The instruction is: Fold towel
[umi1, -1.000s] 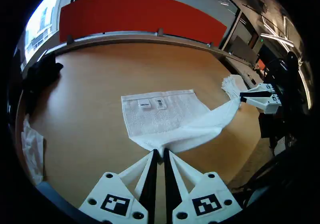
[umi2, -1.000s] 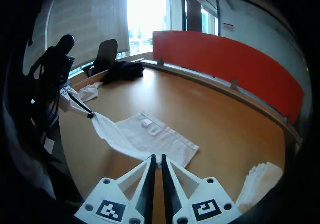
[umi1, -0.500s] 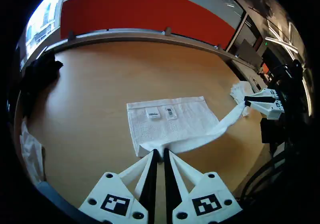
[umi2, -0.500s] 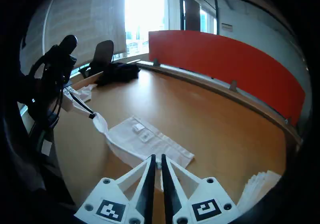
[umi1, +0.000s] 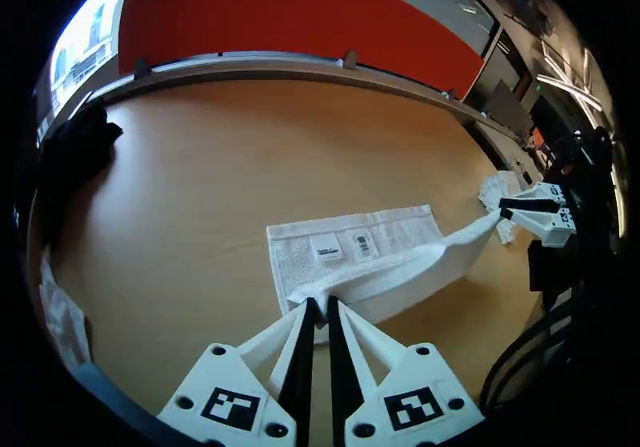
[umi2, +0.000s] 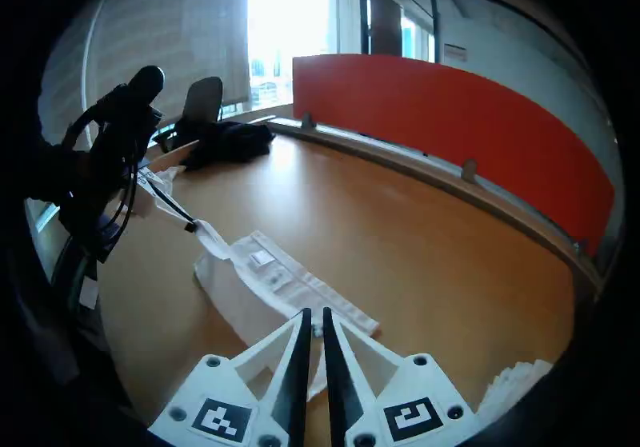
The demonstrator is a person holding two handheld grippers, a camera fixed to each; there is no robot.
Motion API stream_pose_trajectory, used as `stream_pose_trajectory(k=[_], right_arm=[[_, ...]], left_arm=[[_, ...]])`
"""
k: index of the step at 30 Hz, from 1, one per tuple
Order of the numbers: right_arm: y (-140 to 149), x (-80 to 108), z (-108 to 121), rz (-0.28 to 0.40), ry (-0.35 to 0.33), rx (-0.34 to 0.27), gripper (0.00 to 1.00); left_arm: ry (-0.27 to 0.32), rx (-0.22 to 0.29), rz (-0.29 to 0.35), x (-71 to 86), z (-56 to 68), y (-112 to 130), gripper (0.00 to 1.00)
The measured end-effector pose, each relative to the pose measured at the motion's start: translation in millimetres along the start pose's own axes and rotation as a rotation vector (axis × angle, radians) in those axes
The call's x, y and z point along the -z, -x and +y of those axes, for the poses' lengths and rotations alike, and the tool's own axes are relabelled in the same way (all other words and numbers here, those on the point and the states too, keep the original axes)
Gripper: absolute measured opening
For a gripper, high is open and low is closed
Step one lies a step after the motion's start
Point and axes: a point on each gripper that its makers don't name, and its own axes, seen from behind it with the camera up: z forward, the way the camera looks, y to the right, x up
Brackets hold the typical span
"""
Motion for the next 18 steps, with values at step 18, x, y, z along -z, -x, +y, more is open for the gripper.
stream_pose_trajectory(k=[18], right_arm=[[20, -42.6, 18, -0.049, 0.002, -0.042, 0.11]], left_arm=[[-0.039, -0.028, -0.039, -38.6, -19.1, -1, 0.11]])
